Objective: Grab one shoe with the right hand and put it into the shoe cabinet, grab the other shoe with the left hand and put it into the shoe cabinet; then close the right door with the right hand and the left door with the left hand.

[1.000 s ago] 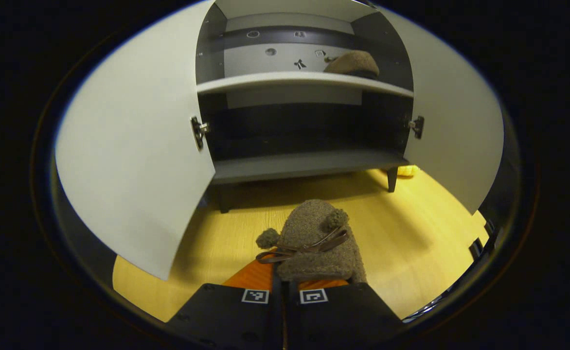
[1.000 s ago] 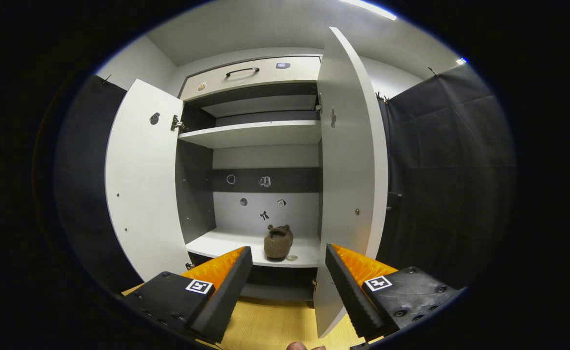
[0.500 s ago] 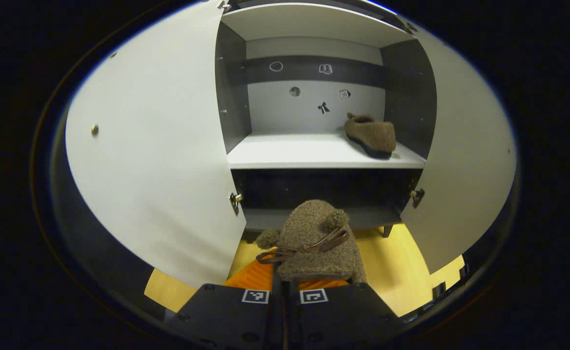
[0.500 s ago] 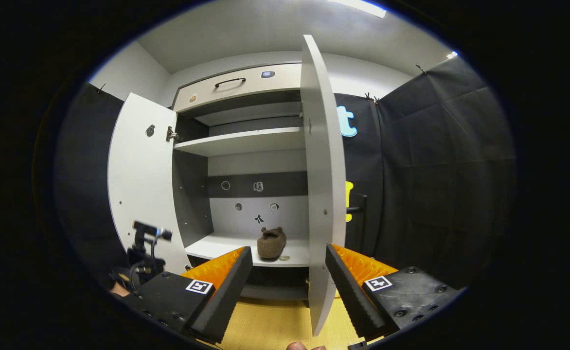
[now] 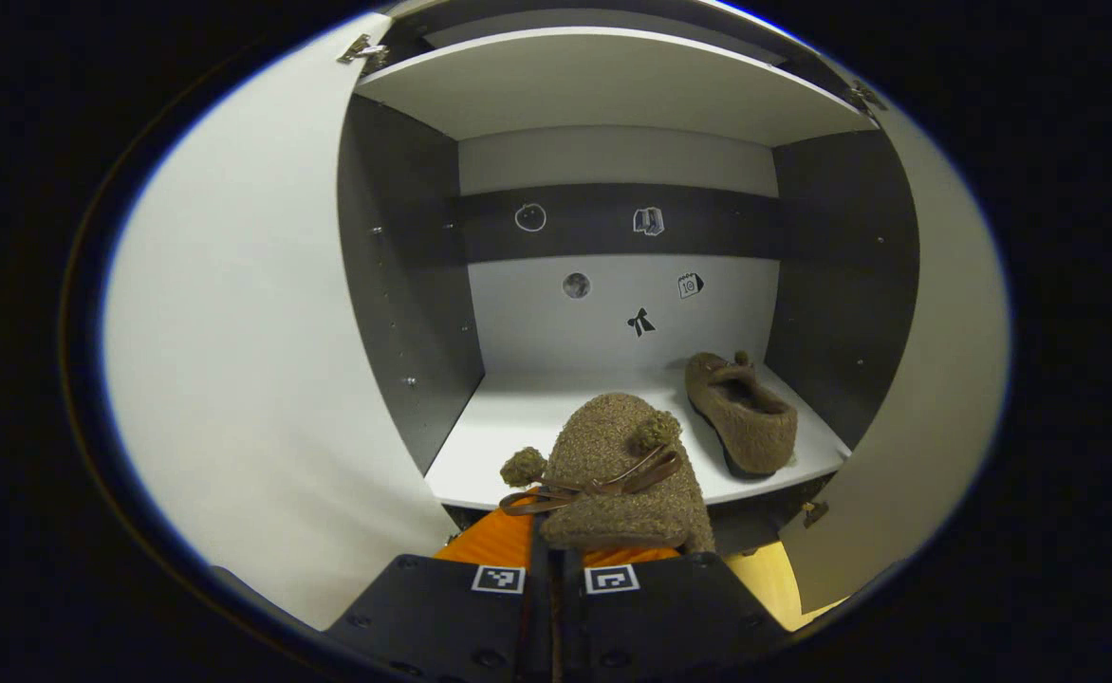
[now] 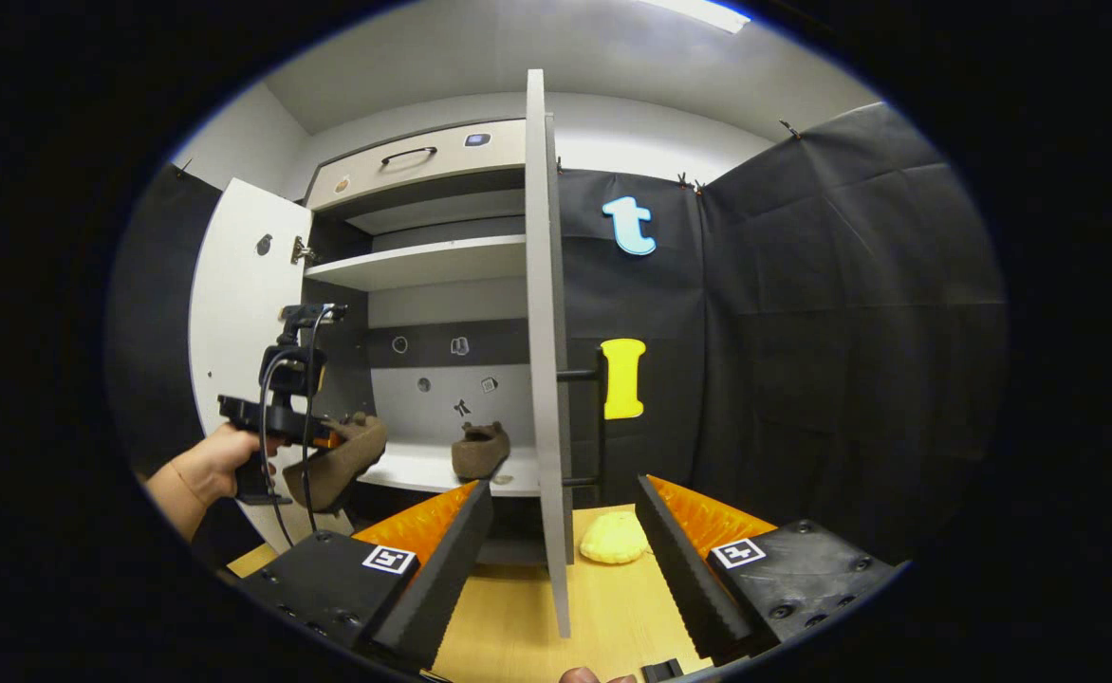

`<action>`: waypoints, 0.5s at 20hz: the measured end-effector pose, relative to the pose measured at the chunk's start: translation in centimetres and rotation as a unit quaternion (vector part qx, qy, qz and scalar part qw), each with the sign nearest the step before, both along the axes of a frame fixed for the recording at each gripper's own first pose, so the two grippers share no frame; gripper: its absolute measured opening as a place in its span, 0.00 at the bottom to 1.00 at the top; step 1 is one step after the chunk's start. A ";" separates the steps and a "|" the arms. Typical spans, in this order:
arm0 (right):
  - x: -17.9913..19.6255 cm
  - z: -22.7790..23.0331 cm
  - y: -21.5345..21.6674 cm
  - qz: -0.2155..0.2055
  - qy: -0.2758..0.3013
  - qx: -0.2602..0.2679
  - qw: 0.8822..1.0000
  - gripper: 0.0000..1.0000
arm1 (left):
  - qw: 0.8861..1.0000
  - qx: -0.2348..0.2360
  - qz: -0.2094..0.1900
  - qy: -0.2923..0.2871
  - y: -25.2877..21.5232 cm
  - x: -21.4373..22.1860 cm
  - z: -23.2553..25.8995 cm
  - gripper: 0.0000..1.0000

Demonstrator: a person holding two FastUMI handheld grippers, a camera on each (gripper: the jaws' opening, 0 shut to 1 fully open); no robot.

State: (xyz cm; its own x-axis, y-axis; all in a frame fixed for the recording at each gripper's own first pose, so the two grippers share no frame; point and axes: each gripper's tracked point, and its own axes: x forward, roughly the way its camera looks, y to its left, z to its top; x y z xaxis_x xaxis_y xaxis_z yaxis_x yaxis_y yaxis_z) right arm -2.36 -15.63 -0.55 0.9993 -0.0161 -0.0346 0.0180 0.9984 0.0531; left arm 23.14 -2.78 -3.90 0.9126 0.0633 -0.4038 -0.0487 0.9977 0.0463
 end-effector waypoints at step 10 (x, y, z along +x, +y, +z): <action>1.0 -2.2 -6.8 -0.059 0.024 -0.003 0.998 0.98 | 0.998 0.003 0.000 0.061 -1.2 15.2 -1.7 0.09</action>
